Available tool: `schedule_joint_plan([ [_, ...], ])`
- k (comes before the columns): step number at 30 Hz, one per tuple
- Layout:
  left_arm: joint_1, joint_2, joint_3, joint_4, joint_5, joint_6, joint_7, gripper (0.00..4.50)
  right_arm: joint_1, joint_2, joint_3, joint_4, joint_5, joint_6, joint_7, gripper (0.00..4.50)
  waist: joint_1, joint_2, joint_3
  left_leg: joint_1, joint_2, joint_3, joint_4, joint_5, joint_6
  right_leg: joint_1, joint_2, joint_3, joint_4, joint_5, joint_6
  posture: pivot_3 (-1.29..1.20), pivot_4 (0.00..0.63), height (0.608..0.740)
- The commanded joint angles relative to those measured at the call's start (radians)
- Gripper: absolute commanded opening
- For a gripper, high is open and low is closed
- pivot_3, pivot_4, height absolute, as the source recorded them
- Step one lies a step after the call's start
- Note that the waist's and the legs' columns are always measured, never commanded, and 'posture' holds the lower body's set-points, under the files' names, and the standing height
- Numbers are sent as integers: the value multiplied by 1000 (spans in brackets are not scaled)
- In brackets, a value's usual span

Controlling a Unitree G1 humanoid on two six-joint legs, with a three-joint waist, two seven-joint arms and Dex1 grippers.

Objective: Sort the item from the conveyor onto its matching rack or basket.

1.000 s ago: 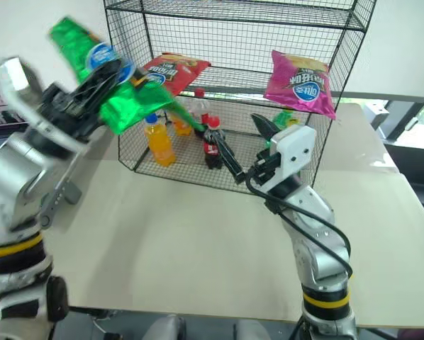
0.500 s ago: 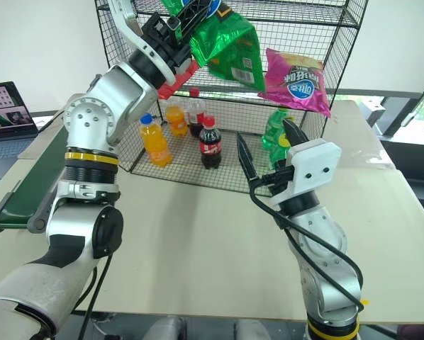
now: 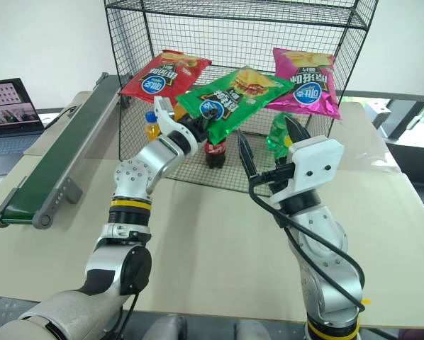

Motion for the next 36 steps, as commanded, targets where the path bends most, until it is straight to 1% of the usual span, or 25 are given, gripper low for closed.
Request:
schedule_joint_plan([
  [1,-44,-22,25,-62,14,-14,44,48,-13,1,-3,-17,14,1,7,4500,1,0,0,0,0,0,0,0,0,0,0,0,0,0,0,0,150,738],
  [5,-81,-58,46,-67,30,-54,66,48,-12,1,-3,-16,15,2,9,4500,3,0,0,-1,-2,-2,0,1,-1,0,0,0,0,0,0,0,150,738],
  [9,-128,-100,53,-24,102,-138,107,48,-16,2,-2,-16,13,3,6,4500,2,0,0,-1,-3,-4,0,1,-1,1,0,0,-1,0,0,0,150,738],
  [13,-199,-138,74,63,130,-210,107,48,-18,4,-1,-15,8,3,1,4500,0,0,0,-1,-6,-9,0,1,0,1,0,0,0,0,0,0,150,738],
  [17,-288,-161,101,210,143,-276,103,48,-24,5,2,-12,3,4,-4,4500,1,-1,0,-1,-11,-17,0,1,0,1,0,0,0,-1,1,0,150,738],
  [20,-340,-166,118,300,156,-303,93,48,-23,5,5,-16,-2,8,-10,4500,2,-1,0,-2,-12,-17,0,1,0,1,-1,0,-1,-2,3,0,150,738],
  [22,-364,-172,113,314,126,-239,43,48,-16,4,6,-23,-4,13,-13,4500,1,-1,0,-2,-12,-18,0,1,0,1,-1,0,-1,-2,3,0,150,738],
  [26,-369,-176,112,312,107,-166,24,48,-11,4,7,-29,-7,18,-18,4500,0,-1,0,-2,-12,-18,-1,1,0,1,-1,0,0,-2,4,0,150,738],
  [33,-405,-158,132,381,184,-286,52,48,-19,8,10,-16,-6,10,-15,4500,1,-1,0,-1,-12,-18,0,1,0,1,-1,0,0,-2,4,0,150,738],
  [36,-399,-159,121,358,232,-338,73,48,-23,8,11,-11,-5,7,-11,4500,1,0,0,-1,-12,-18,-1,1,0,1,-1,0,0,-2,4,0,150,738],
])
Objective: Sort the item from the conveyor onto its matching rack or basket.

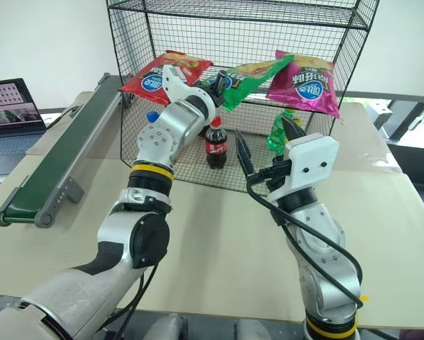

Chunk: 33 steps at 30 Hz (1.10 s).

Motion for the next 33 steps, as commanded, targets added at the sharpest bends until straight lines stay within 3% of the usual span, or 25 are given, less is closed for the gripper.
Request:
schedule_joint_plan([
  [1,-44,-55,-13,-59,53,-64,27,48,-16,4,1,-24,-1,-15,1,4500,0,0,0,0,0,0,0,0,0,0,0,0,0,0,0,0,150,738],
  [17,12,-180,-152,-248,106,-80,159,48,-42,15,12,9,-10,-28,-4,4500,4,0,0,0,-1,-1,0,1,-1,1,-1,0,1,1,-1,0,150,738],
  [25,8,-189,-213,-180,150,-103,154,48,-40,22,9,2,-22,-27,-7,4500,3,0,0,0,-1,-1,0,1,-1,1,-1,0,1,1,-1,0,150,738],
  [33,-27,-196,-194,-69,160,-127,151,48,-42,25,8,3,-31,-29,-8,4500,2,0,0,0,-1,-1,0,1,0,1,-1,0,1,1,-1,0,150,738],
])
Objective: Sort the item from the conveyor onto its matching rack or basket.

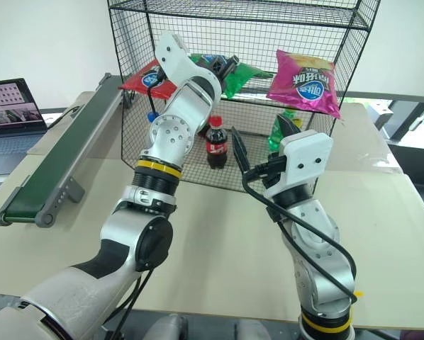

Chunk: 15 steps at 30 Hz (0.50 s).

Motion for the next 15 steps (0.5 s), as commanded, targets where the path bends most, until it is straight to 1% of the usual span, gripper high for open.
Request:
schedule_joint_plan([
  [1,-36,-185,16,39,2,-37,-10,48,-15,3,-4,-26,-12,-28,-7,4500,0,0,0,0,0,0,0,0,0,0,0,0,0,0,0,0,150,738],
  [9,-75,-191,44,111,-10,-69,-35,48,-18,8,-3,-23,-13,-29,-3,4500,0,0,0,0,0,0,0,0,0,0,0,0,0,0,0,0,150,738],
  [10,-77,-191,47,113,-12,-70,-42,553,-19,8,-3,-22,-13,-29,-2,4500,0,0,0,0,0,0,0,0,0,0,0,0,0,0,0,0,150,738],
  [11,-78,-191,48,113,-13,-69,-49,774,-19,8,-3,-21,-13,-29,-1,4500,0,0,0,0,0,0,0,0,0,0,0,0,0,0,0,0,150,738],
  [12,-78,-191,49,110,-16,-65,-54,1229,-20,8,-4,-20,-12,-29,-1,4500,0,0,0,0,0,0,0,0,0,0,0,0,0,0,0,0,150,738],
  [13,-76,-191,47,105,-19,-60,-59,1379,-20,8,-5,-20,-11,-29,0,4500,0,0,0,0,0,0,0,0,0,0,0,0,0,0,0,0,150,738],
  [14,-71,-190,43,95,-19,-50,-63,1896,-20,8,-5,-19,-11,-30,1,4500,0,0,0,0,0,0,0,0,0,0,0,0,0,0,0,0,150,738],
  [15,-65,-190,39,85,-21,-40,-65,2272,-21,8,-6,-18,-10,-30,2,4500,0,0,0,0,0,0,0,0,0,0,0,0,1,0,0,0,150,738],
])
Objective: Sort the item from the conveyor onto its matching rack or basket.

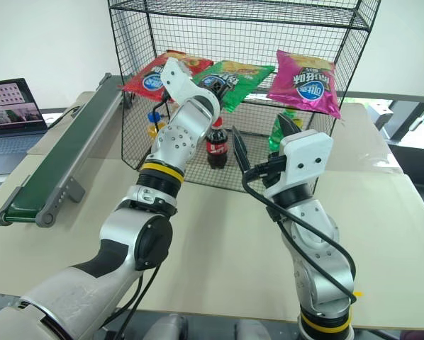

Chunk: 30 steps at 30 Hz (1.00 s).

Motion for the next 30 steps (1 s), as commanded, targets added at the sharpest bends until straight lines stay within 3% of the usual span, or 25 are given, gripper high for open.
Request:
schedule_joint_plan([
  [1,-55,-187,-13,-61,-11,22,-24,2713,-13,2,-7,-17,-1,-30,1,4500,0,0,0,0,0,0,0,0,0,0,0,0,0,0,0,0,150,738],
  [4,-19,-179,-32,-121,-27,97,-15,3834,-10,3,-9,-12,2,-36,5,4500,0,0,0,0,0,0,0,0,0,0,0,0,0,0,0,0,150,738],
  [7,43,-164,-49,-226,-66,212,24,4436,-6,2,-12,-3,9,-43,13,4500,0,0,0,0,0,0,0,0,0,0,0,0,0,0,0,0,150,738],
  [14,202,-103,-89,-516,-155,483,134,4436,-17,5,-11,45,34,-77,48,4500,-5,2,-1,3,0,-1,0,0,0,3,0,0,3,0,0,0,150,738],
  [22,294,13,-87,-698,-193,670,179,4436,-31,14,-3,90,54,-108,84,4500,-2,2,-1,5,0,-2,1,1,-1,6,0,0,2,0,0,0,150,738],
  [25,310,51,-93,-740,-182,714,155,4436,-36,15,0,104,60,-117,90,4500,-2,2,-1,6,0,-3,1,1,-1,9,0,0,1,0,0,0,150,738],
  [30,359,171,-206,-838,-50,724,4,4436,-41,18,8,125,64,-131,101,4500,-5,3,-1,6,-1,-4,1,1,-1,9,0,0,1,0,0,0,150,738],
])
